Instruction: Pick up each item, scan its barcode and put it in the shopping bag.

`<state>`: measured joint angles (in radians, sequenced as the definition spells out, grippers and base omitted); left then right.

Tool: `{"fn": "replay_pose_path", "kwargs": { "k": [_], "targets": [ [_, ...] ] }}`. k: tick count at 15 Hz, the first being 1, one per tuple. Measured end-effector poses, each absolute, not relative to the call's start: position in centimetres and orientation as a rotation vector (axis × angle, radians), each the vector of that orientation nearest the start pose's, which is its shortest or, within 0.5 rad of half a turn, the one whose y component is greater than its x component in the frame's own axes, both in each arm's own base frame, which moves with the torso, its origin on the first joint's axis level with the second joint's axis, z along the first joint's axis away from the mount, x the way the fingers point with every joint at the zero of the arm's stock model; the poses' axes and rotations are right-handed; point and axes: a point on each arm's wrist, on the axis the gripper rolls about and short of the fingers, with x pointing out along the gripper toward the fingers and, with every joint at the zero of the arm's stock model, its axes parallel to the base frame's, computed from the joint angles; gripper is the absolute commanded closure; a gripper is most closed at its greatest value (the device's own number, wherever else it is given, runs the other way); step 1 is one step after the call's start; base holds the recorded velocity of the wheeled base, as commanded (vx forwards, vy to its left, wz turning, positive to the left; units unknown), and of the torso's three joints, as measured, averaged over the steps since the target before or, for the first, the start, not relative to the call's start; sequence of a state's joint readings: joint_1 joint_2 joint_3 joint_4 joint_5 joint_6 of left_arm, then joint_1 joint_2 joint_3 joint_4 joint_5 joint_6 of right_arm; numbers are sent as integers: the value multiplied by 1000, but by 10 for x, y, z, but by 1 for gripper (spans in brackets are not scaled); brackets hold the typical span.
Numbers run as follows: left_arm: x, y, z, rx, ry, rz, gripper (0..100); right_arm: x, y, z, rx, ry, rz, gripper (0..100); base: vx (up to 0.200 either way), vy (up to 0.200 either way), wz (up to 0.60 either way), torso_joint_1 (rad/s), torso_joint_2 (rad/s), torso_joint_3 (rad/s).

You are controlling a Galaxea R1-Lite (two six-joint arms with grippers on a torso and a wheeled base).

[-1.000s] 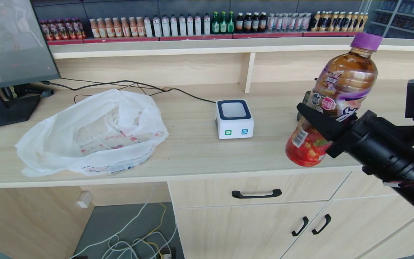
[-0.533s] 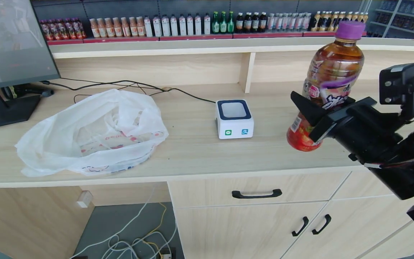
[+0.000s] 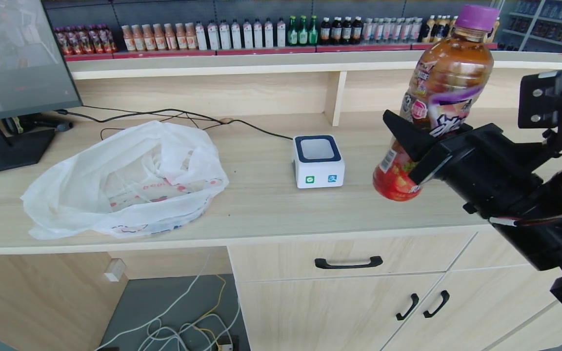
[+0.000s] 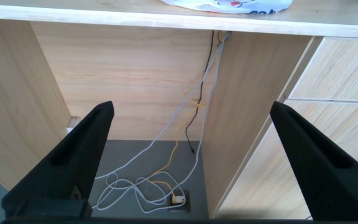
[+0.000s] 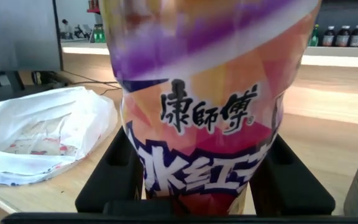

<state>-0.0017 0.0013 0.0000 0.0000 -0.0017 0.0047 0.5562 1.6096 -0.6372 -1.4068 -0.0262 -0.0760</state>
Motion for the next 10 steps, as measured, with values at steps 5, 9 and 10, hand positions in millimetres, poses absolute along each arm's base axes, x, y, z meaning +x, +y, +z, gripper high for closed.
{"fn": "replay_pose_path", "kwargs": {
  "k": [5,9,10],
  "targets": [
    [-23,0,76,5,1,-3,0,225,141,242,170,-418,594,100,0,0,0,0,0,0],
    [-23,0,76,9,1,-4,0,219,137,246,272,-474,615,100,0,0,0,0,0,0],
    [-23,0,76,9,1,-4,0,218,136,243,275,-475,616,100,0,0,0,0,0,0]
  ]
}}
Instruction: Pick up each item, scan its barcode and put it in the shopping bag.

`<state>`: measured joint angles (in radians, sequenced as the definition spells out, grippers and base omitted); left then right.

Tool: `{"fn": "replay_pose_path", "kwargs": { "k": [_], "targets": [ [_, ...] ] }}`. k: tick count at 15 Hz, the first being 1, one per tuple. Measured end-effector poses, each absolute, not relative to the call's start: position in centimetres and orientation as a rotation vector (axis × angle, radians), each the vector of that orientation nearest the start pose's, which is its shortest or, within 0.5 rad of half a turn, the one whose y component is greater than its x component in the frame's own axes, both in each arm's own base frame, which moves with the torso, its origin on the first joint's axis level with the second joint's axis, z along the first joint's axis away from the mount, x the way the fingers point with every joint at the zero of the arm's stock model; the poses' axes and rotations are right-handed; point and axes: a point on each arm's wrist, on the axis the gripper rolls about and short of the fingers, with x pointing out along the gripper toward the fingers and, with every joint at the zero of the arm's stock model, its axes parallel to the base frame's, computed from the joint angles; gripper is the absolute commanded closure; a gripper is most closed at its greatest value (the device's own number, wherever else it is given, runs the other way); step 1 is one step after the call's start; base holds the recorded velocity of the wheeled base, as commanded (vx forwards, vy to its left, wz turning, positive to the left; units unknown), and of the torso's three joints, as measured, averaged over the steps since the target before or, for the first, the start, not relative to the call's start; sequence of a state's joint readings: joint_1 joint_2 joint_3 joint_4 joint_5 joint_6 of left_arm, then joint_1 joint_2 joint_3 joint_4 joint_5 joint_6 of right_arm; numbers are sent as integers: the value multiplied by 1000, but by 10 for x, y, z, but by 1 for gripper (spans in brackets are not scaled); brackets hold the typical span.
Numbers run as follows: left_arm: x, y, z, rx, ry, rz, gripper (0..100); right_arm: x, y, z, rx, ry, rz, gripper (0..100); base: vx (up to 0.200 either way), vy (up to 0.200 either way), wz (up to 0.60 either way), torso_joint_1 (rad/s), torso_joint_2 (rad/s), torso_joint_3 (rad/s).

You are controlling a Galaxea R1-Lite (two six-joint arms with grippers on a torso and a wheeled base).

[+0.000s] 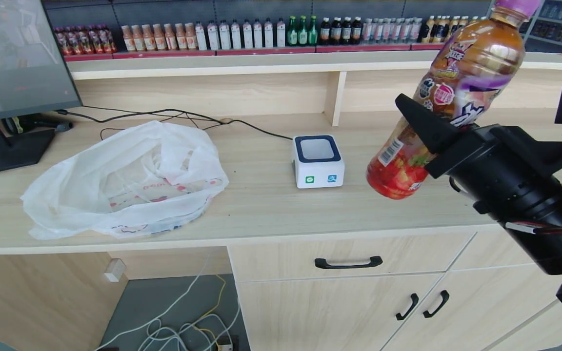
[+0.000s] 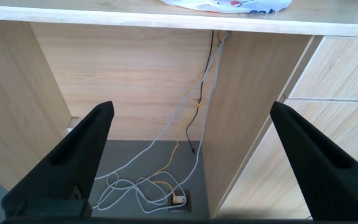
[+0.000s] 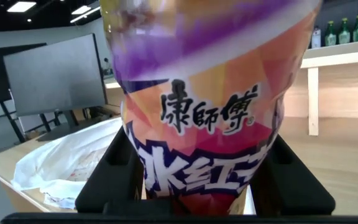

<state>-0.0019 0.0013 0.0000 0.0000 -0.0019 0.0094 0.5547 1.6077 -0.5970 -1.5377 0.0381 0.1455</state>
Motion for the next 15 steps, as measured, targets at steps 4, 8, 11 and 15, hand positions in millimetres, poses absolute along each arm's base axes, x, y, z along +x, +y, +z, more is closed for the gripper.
{"fn": "replay_pose_path", "kwargs": {
  "k": [4,8,11,15],
  "targets": [
    [-23,0,76,7,1,-3,0,214,132,232,261,-448,611,100,0,0,0,0,0,0],
    [-23,0,76,6,1,-3,0,213,132,229,256,-439,608,100,0,0,0,0,0,0],
    [-23,0,76,5,1,-3,0,212,131,225,253,-423,607,100,0,0,0,0,0,0],
    [-23,0,76,5,1,-2,0,213,130,224,254,-421,603,100,0,200,0,1,1,0]
  ]
}}
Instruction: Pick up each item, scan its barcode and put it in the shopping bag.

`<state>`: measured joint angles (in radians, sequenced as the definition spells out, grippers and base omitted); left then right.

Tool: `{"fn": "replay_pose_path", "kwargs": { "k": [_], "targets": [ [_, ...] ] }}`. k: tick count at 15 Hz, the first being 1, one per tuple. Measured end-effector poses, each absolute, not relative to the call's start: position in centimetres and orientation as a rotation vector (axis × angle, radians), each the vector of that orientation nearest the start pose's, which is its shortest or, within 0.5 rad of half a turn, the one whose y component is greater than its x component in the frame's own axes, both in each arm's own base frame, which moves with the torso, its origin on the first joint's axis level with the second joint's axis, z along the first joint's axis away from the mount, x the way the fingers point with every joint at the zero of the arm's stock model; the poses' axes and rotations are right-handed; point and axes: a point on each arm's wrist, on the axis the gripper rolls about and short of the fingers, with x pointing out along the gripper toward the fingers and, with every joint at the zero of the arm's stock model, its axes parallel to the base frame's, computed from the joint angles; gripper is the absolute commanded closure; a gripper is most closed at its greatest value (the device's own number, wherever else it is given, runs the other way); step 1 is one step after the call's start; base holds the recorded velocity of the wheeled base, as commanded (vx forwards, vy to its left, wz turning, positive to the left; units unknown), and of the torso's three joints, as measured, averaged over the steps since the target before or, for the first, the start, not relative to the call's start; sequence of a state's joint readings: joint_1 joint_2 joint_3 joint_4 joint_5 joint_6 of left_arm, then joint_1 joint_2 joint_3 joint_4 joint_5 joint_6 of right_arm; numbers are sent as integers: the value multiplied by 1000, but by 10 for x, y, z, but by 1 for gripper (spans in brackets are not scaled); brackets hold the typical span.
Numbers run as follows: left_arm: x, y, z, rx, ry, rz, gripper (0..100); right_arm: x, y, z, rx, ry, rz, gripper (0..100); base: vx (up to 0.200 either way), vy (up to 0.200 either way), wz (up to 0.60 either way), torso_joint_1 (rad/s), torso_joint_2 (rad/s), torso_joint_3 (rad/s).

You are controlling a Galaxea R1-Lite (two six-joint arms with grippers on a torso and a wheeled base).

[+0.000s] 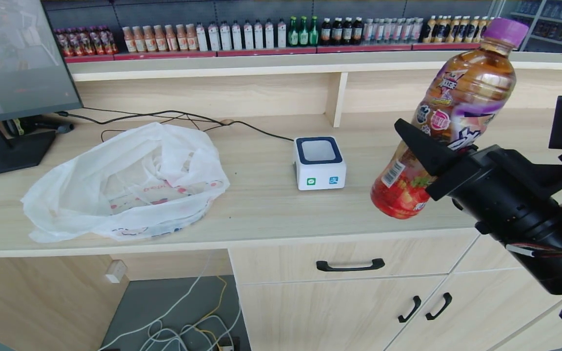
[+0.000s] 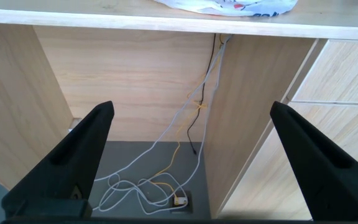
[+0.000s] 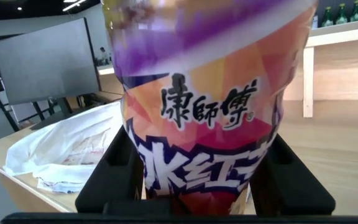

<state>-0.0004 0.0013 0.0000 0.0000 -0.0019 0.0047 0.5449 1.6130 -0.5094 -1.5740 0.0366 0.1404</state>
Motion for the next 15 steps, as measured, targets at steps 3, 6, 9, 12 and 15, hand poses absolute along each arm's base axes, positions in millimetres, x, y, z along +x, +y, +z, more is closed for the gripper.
{"fn": "replay_pose_path", "kwargs": {
  "k": [3,6,9,12,15],
  "targets": [
    [-23,0,76,6,1,-4,0,217,128,223,252,-417,592,100,0,133,0,5,3,2],
    [-23,0,75,6,2,-3,0,217,128,223,250,-412,592,100,0,0,0,0,0,0],
    [-23,0,76,6,1,-3,0,217,129,226,241,-431,623,100,0,0,0,0,0,0],
    [-23,0,76,6,1,-3,0,219,128,225,212,-433,638,100,0,0,0,0,0,0],
    [-23,0,76,6,1,-3,0,229,131,228,153,-463,618,100,0,0,0,0,0,0]
  ]
}}
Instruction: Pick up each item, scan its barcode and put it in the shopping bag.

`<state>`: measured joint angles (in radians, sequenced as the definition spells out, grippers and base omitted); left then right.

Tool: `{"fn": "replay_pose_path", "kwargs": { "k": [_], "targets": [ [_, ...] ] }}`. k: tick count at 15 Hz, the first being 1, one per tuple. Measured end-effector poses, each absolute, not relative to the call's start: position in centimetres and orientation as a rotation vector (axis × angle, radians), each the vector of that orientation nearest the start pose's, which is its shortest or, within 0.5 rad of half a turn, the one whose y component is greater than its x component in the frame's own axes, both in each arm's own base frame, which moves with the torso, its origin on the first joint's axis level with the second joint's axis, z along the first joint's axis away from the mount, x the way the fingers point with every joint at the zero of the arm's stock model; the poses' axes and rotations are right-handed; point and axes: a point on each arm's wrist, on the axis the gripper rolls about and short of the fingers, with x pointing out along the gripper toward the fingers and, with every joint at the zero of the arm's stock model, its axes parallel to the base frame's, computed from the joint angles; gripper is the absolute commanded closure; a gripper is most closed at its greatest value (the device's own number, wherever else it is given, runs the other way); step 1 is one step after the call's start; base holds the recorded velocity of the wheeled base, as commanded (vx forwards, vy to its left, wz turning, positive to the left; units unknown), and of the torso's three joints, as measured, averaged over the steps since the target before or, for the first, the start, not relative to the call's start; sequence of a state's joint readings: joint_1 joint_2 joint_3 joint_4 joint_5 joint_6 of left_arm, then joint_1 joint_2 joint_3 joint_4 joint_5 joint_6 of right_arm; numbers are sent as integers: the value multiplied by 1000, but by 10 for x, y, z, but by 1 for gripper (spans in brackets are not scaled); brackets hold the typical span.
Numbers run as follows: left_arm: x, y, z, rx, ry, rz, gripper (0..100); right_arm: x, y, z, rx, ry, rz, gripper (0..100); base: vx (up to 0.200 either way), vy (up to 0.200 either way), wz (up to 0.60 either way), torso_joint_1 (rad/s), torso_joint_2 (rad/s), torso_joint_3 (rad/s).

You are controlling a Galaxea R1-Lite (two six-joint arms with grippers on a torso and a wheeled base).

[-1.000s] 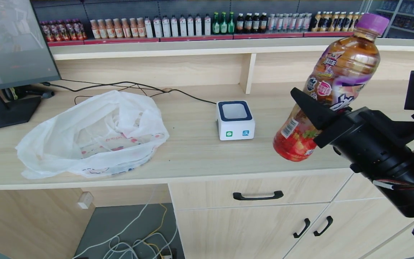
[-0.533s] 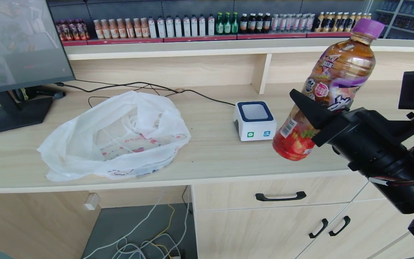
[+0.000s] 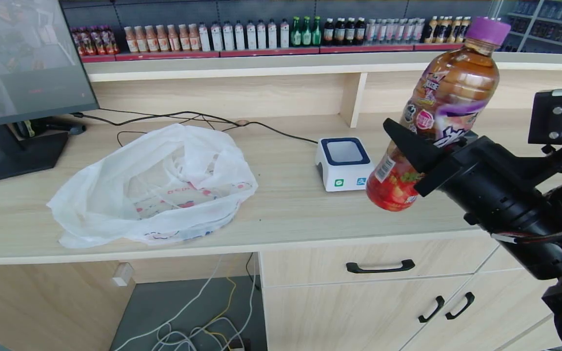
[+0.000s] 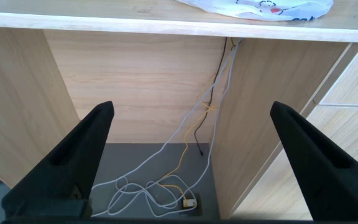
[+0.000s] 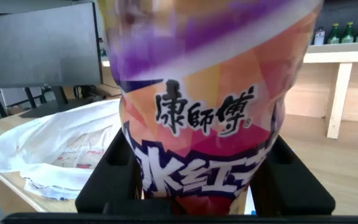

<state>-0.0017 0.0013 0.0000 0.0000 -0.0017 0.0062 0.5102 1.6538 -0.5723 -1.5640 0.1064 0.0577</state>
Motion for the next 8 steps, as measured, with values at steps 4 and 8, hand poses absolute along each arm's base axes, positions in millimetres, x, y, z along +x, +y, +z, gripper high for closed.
{"fn": "replay_pose_path", "kwargs": {
  "k": [4,8],
  "targets": [
    [-23,0,76,6,1,-3,0,268,138,235,51,-491,550,100,0,0,0,0,0,0],
    [-23,0,76,6,1,-4,0,298,149,232,-98,-468,510,100,0,0,0,0,0,0]
  ]
}}
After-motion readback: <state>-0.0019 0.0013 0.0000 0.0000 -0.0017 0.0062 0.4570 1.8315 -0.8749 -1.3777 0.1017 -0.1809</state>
